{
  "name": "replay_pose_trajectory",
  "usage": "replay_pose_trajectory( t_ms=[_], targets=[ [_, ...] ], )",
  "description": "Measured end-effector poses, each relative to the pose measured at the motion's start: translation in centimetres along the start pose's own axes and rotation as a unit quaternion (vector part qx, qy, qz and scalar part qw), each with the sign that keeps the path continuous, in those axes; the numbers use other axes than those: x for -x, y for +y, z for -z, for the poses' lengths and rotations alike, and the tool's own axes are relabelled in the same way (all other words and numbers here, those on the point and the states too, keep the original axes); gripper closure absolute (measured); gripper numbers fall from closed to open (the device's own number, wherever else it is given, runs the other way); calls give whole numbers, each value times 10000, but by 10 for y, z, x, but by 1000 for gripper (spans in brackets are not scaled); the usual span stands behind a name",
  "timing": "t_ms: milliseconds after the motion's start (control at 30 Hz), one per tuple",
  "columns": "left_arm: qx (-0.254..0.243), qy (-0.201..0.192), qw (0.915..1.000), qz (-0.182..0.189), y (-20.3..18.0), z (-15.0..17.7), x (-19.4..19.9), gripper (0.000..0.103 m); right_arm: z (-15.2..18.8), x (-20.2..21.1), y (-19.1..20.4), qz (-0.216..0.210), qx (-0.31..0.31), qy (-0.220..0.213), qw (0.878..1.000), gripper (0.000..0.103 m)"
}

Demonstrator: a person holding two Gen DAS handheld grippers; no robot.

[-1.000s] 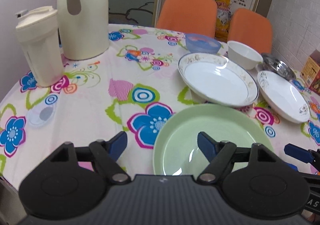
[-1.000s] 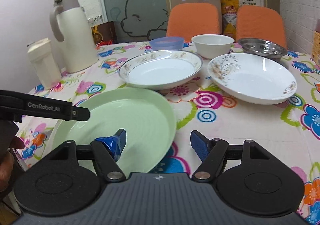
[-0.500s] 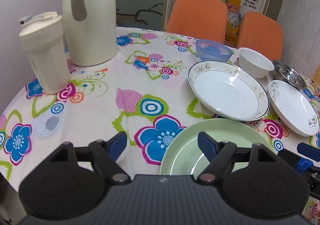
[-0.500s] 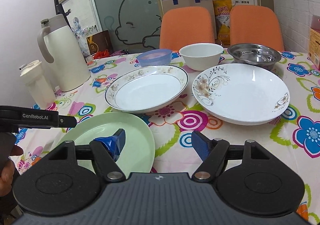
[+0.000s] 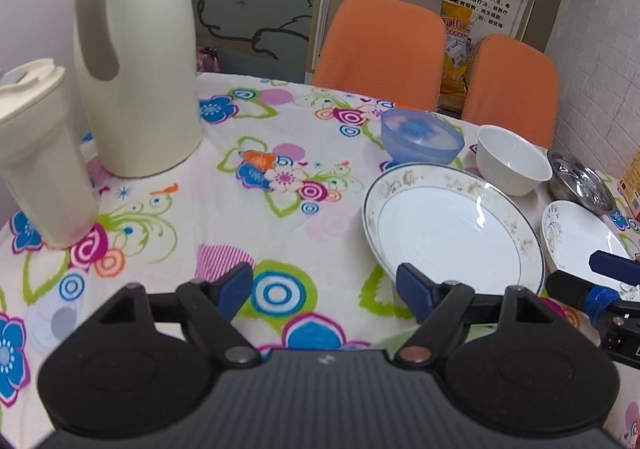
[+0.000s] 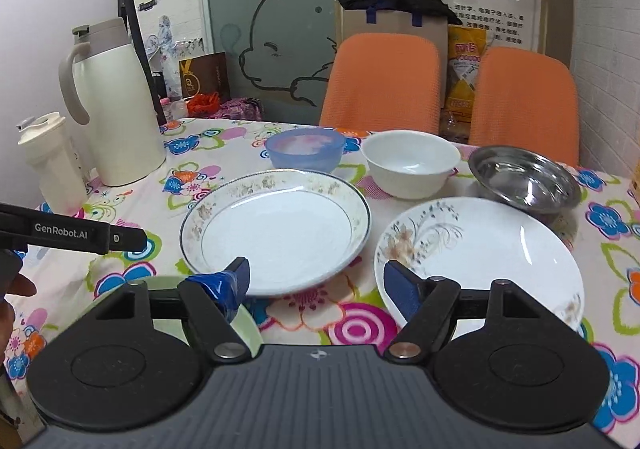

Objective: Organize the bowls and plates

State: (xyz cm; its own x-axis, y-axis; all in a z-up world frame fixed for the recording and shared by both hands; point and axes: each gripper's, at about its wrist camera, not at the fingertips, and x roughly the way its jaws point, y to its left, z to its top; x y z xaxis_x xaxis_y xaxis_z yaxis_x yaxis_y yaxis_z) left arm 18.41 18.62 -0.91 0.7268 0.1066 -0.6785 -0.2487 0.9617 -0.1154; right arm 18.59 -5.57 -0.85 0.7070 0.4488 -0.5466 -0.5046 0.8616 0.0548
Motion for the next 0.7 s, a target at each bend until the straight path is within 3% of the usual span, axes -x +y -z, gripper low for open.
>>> replay_pose_trajectory(
  t_ms=[333,700],
  targets=[
    [-419,431,9982,-38,-16,-32,-60,24,-37,-71,-16,-133,285,403,9987,43],
    [-679,372,9970,-90,-23,-35,-71,24,-41,-98,-27,-79,201,600,9980,43]
  ],
)
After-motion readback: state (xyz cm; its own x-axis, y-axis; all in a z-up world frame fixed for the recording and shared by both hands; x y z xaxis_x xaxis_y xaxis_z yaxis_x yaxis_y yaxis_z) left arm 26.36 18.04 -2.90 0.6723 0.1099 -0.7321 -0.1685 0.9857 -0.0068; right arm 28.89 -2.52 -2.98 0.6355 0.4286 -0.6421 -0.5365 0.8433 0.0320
